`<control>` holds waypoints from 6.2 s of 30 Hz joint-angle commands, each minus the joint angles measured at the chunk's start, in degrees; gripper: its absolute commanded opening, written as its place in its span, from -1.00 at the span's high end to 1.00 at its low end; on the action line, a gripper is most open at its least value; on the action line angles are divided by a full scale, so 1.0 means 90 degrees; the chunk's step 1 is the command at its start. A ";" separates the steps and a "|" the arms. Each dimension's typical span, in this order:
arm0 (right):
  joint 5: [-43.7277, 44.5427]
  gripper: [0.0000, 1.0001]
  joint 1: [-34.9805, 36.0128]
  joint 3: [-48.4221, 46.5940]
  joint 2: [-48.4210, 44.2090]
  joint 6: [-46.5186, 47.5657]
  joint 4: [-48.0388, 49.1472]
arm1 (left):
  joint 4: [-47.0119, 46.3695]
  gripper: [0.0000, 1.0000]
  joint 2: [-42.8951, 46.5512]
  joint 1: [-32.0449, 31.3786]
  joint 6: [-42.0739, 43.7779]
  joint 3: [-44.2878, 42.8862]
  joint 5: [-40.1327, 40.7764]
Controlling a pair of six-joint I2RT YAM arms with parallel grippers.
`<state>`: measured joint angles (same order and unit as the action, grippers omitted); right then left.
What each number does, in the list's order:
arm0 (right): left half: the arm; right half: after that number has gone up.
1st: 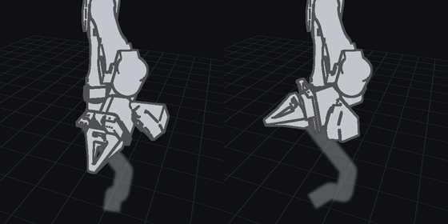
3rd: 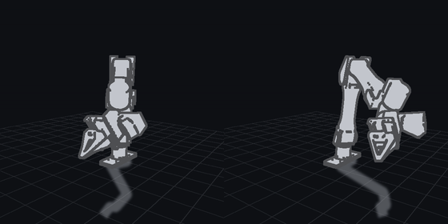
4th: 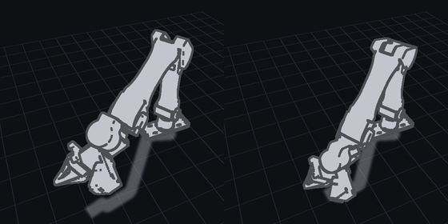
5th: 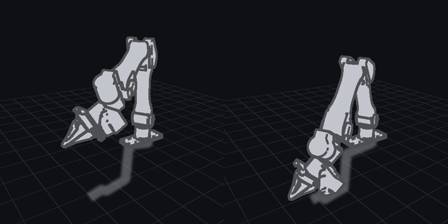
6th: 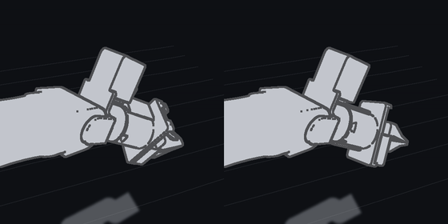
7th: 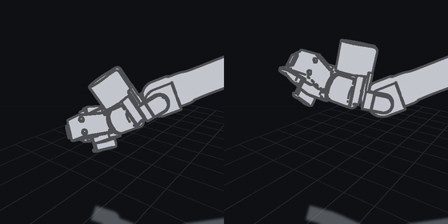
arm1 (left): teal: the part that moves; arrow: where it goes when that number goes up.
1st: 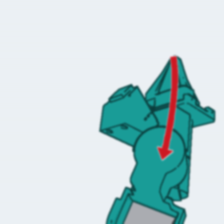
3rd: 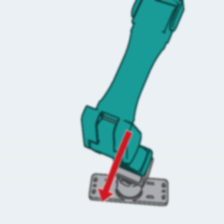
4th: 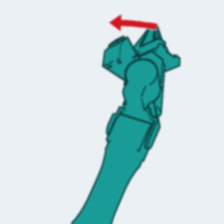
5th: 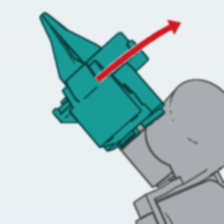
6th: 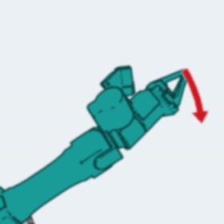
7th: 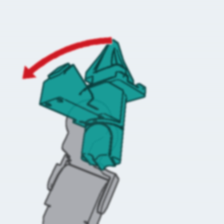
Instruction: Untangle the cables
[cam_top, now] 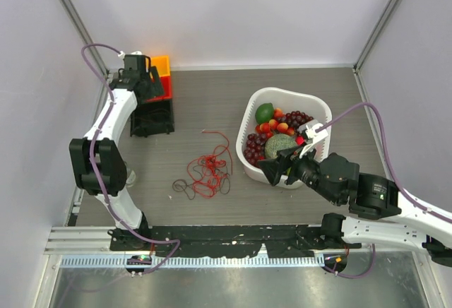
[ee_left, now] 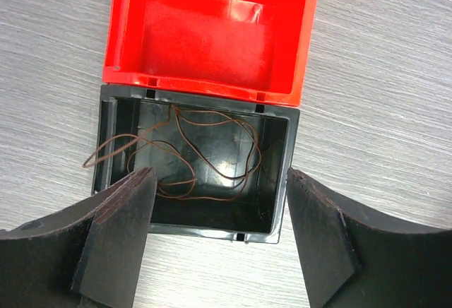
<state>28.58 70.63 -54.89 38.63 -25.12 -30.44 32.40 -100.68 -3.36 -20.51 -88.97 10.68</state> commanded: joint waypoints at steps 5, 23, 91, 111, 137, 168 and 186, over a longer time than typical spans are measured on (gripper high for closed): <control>-0.0050 -0.54 -0.0035 0.0123 0.0082 -0.0187 0.0315 | 0.0024 -0.50 0.0571 0.0128 -0.0289 0.0431 -0.0266; -0.0558 -0.54 -0.0026 0.0338 0.0249 -0.0011 0.0696 | 0.0100 -0.62 -0.0159 0.1027 0.0540 0.0082 -0.0394; -0.2443 -0.40 -0.0026 -0.0034 0.5649 -0.0597 0.3547 | 0.0454 -0.10 0.5026 -0.2156 -0.5074 0.6594 -0.1098; -0.1607 -0.42 -0.0045 -0.1058 0.7209 0.0214 0.3421 | 0.1291 1.00 0.6412 -0.2196 -0.4371 0.5512 -0.0746; -0.0353 0.99 -0.0172 -0.0502 0.7446 -0.0392 0.2679 | 0.0951 1.00 0.7740 -0.2196 -0.1432 0.0188 0.1675; -0.1974 -0.10 -0.0485 -0.1528 0.6576 0.2469 0.4632 | 0.1614 1.00 0.7330 -0.2196 -0.1569 -0.0388 0.0904; -0.1691 0.09 -0.0777 -0.1927 0.8109 0.2576 0.4818 | 0.1497 1.00 0.7232 -0.2196 -0.1500 -0.0681 0.0718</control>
<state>10.04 64.34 -67.44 108.97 -4.10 10.44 47.79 -34.72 -22.92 -35.27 -93.62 17.96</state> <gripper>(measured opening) 0.490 0.009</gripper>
